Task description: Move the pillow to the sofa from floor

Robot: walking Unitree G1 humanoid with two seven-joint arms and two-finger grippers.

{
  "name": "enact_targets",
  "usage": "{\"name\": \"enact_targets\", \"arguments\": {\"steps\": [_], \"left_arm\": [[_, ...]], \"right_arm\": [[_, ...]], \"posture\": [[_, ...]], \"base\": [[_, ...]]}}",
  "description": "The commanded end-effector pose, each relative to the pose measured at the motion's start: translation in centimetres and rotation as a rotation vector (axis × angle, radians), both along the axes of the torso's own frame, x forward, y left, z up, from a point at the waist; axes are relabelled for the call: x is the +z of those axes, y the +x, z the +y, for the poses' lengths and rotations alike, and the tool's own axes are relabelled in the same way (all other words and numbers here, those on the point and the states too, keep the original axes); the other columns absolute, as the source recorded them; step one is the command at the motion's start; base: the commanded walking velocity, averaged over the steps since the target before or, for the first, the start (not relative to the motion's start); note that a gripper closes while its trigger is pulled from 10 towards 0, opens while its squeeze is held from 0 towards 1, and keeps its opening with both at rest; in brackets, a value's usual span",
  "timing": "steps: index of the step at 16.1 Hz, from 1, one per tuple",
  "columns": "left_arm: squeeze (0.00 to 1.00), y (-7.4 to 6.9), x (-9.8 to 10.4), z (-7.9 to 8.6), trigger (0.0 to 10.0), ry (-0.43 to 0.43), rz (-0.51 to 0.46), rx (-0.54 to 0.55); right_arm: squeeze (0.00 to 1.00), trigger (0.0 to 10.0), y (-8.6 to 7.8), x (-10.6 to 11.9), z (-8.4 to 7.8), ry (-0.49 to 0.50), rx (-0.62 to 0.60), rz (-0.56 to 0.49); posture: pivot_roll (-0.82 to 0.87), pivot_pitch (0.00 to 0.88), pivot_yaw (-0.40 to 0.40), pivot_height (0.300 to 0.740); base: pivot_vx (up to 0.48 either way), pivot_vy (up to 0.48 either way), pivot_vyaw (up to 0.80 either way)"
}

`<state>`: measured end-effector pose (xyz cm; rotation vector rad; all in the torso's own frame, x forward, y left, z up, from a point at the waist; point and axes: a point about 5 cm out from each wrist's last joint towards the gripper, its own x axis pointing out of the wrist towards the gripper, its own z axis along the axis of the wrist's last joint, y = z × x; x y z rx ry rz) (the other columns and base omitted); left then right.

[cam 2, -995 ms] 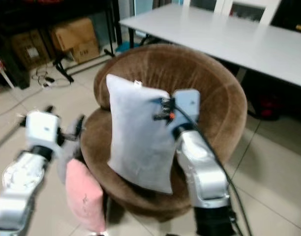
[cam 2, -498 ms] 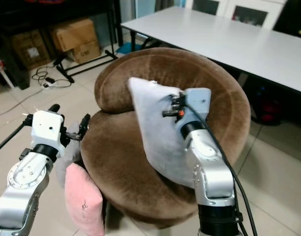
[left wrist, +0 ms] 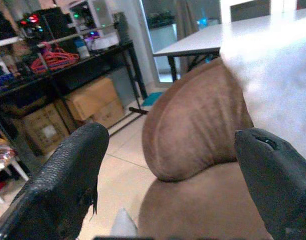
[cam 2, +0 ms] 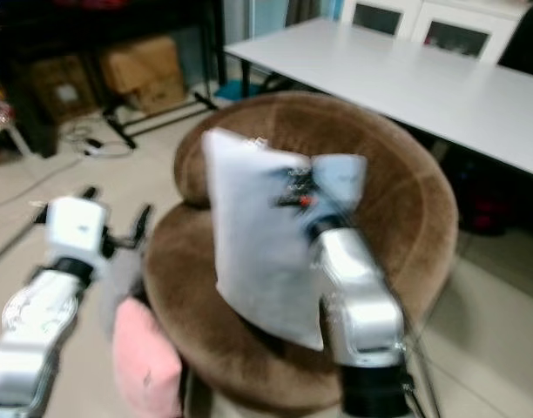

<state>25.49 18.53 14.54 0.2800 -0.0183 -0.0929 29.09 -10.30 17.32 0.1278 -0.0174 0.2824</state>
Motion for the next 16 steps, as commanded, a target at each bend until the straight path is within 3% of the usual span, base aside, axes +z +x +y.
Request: {"name": "enact_targets", "arguments": {"steps": [1,4,7,10,13,16], "left_arm": [[0.15,0.1,0.0,-0.6,10.0,-0.013,0.002,-0.024],[0.14,0.2,-0.1,-0.7,10.0,-0.014,0.001,-0.025],[0.14,0.2,0.0,-0.7,10.0,-0.014,0.000,-0.026],[0.13,0.2,-0.1,-0.6,10.0,-0.005,0.000,-0.022],[0.08,0.1,-0.3,-0.5,10.0,0.031,0.015,-0.021],[0.09,-0.5,-1.0,-0.6,10.0,0.082,0.082,-0.115]], "right_arm": [[0.00,10.0,0.1,1.4,-1.1,0.000,-0.041,-0.068],[0.00,10.0,0.2,1.3,-1.1,0.000,-0.042,-0.058],[0.00,10.0,0.3,1.2,-1.0,0.001,-0.039,-0.055],[0.00,10.0,0.2,1.3,-0.9,-0.002,-0.032,-0.068],[0.00,10.0,0.3,1.4,-0.6,0.003,-0.006,-0.074],[0.00,10.0,0.9,1.9,0.7,0.019,0.067,-0.039]], "posture": [[-0.02,0.000,0.006,0.740],[-0.02,0.000,0.006,0.740],[-0.02,0.000,0.007,0.740],[-0.01,0.000,0.006,0.740],[-0.01,0.000,0.003,0.740],[0.01,0.000,-0.003,0.740]], "base": [[0.319,0.000,0.00],[0.315,0.000,0.00],[0.315,0.000,-0.80],[0.311,0.000,0.00],[0.000,0.000,0.00],[0.000,0.000,0.00]]}}
